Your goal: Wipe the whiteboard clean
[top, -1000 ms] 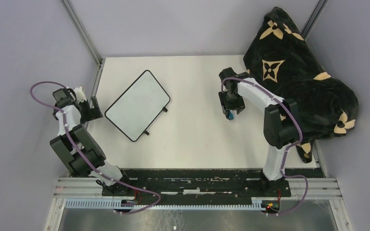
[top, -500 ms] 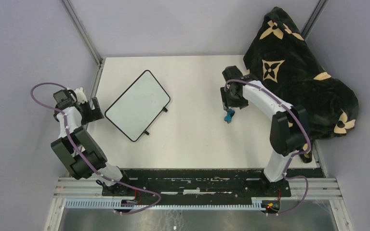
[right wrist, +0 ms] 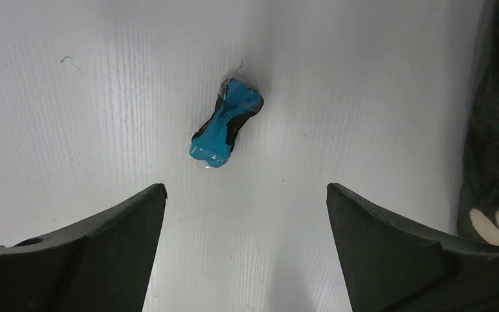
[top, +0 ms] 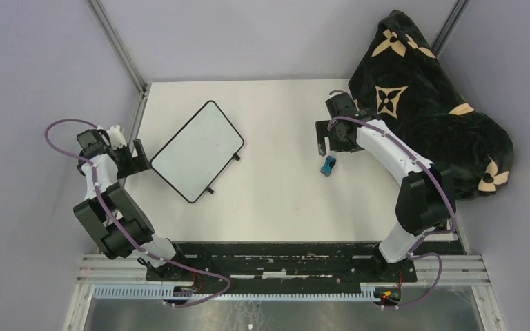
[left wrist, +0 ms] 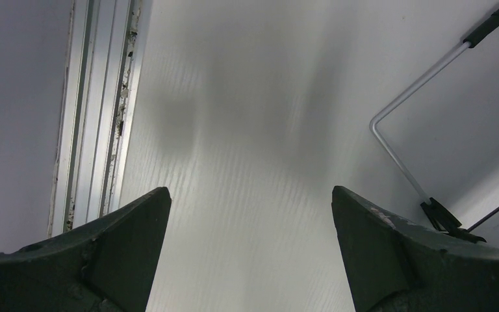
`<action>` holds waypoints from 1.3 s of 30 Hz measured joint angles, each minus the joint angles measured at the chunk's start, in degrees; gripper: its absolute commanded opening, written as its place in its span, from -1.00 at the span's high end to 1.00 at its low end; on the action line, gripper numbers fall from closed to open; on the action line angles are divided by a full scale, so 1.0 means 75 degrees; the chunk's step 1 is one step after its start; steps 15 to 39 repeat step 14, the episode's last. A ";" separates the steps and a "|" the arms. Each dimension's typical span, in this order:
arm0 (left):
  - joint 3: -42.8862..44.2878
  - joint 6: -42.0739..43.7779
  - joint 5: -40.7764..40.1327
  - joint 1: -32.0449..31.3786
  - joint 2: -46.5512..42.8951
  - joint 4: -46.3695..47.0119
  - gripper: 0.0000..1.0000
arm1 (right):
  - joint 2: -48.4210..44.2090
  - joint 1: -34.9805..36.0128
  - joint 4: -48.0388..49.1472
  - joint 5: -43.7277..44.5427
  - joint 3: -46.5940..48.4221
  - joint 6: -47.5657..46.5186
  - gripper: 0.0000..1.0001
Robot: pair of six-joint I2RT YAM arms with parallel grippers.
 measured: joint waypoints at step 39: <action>0.0000 0.0000 0.0055 0.0000 -0.0134 -0.0038 -0.98 | -0.0356 0.0000 0.0376 -0.0035 -0.0052 0.0009 -1.00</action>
